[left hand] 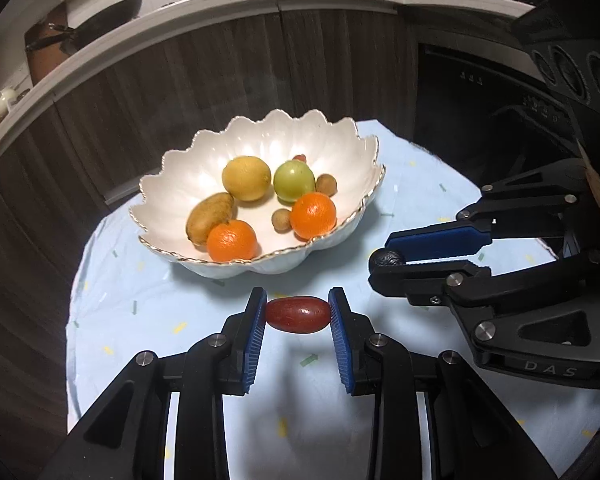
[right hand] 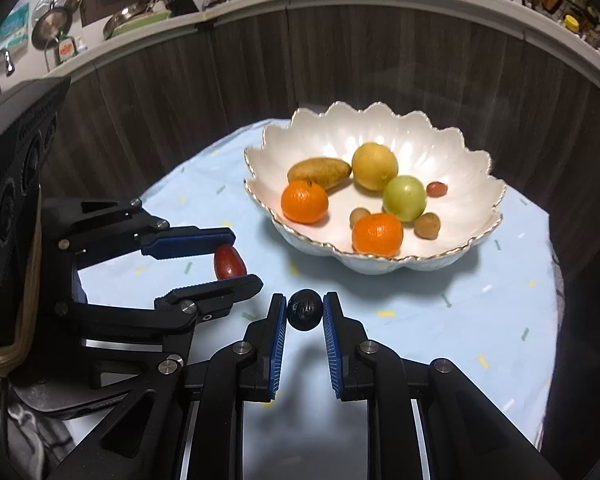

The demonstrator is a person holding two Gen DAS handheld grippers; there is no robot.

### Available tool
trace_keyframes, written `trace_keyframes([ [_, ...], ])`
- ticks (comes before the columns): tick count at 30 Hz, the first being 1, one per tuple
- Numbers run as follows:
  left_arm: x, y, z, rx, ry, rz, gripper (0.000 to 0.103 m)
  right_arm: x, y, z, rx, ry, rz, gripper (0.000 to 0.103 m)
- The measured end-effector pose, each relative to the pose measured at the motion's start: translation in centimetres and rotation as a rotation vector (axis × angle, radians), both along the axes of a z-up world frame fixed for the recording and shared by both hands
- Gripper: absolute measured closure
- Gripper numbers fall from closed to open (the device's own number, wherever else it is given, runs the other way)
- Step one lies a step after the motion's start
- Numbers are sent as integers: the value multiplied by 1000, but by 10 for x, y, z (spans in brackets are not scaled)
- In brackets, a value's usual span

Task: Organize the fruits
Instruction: 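Lift the red date and blueberry and carry both over the white bowl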

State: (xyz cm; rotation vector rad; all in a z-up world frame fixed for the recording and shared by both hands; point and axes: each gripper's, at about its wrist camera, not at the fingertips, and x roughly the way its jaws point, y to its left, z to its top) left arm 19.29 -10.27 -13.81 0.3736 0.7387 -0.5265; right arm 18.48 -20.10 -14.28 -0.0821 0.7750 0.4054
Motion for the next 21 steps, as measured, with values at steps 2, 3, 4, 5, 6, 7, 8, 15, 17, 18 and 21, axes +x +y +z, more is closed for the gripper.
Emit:
trace_keyframes([
  [2,-2,2,7,-10,-5,5,71,-4,0,7,5,-12,-12,83],
  [3,-3,3,10,-14,-9,10,71,-6,1,10,7,-19,-18,83],
  [4,-3,4,14,-17,-13,17,71,-8,2,14,8,-26,-23,83],
  [5,-5,4,16,-19,-15,21,71,-10,2,18,9,-33,-27,83],
  [6,-6,5,19,-21,-18,27,71,-12,3,22,11,-43,-34,83],
  [7,-6,6,23,-24,-22,35,71,-12,3,25,13,-48,-39,83],
  [8,-6,7,25,-27,-23,41,71,-13,4,29,14,-56,-43,83],
  [15,-4,12,42,-47,-44,77,71,-14,6,47,13,-94,-68,83],
  [17,-2,14,47,-49,-47,94,71,-13,5,53,12,-103,-82,83],
  [18,0,14,49,-50,-45,106,71,-13,5,56,13,-107,-89,83],
  [21,6,17,54,-65,-33,136,71,-9,2,63,19,-116,-116,83],
])
